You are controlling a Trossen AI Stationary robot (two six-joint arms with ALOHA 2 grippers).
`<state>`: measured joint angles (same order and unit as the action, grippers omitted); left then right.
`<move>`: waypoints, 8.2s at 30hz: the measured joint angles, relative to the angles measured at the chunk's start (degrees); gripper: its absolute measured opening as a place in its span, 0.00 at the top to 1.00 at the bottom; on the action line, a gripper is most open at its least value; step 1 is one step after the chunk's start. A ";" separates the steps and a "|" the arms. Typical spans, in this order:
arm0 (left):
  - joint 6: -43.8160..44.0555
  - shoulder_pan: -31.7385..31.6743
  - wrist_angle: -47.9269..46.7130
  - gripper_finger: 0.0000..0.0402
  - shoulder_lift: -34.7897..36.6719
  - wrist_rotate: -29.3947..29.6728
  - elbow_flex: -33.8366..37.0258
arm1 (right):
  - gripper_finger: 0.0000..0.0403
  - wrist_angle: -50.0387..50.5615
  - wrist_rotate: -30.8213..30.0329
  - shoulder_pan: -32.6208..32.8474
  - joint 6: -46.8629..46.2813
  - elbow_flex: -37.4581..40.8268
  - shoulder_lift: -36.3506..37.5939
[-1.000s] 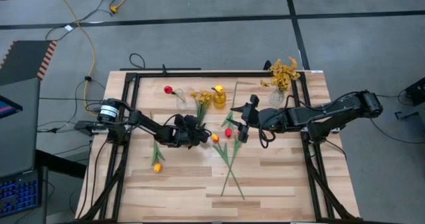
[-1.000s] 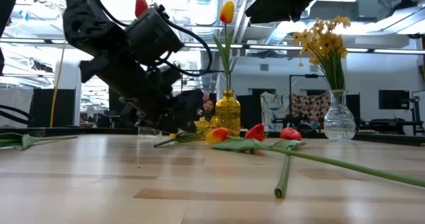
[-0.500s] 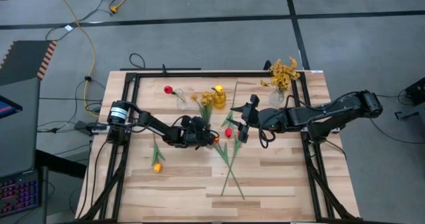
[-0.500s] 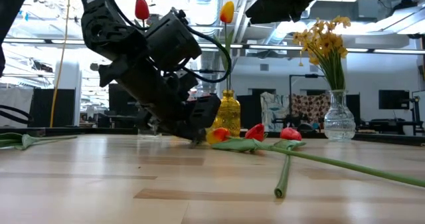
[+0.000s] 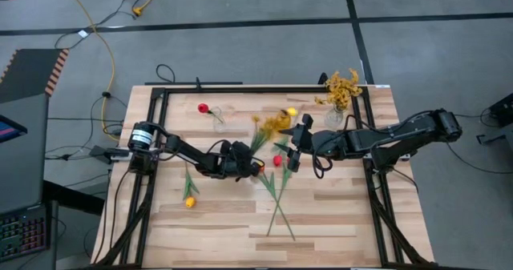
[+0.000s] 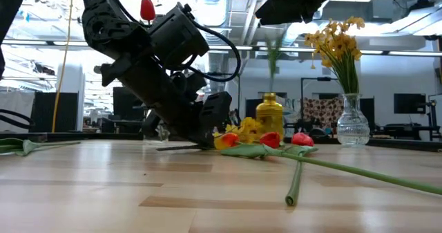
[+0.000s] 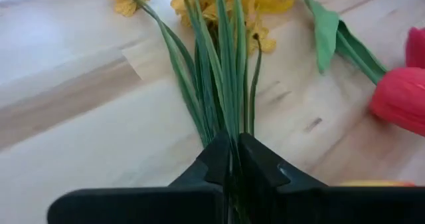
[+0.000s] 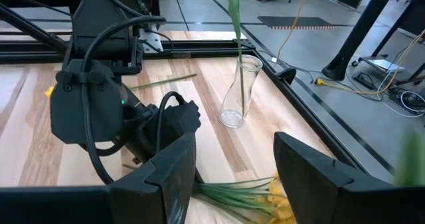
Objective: Sort flowers into vase by color
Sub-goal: Put the yellow flowers into the right transparent flower vase
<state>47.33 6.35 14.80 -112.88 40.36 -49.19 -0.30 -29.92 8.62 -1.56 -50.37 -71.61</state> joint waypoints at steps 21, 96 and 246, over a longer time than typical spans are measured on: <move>4.40 1.28 -25.98 0.96 14.05 -8.60 0.24 | 0.43 -0.20 0.06 0.56 -0.02 0.00 0.11; -46.27 9.49 19.11 0.96 41.50 -13.54 0.17 | 0.43 -58.31 17.00 2.32 1.75 -0.04 -14.01; -42.31 5.86 -0.94 0.48 45.30 -15.57 0.22 | 0.90 64.04 -58.63 5.83 -54.61 10.22 43.87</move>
<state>5.02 12.21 13.87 -67.57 24.79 -48.97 63.74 -88.55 14.46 -56.17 -40.15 -27.75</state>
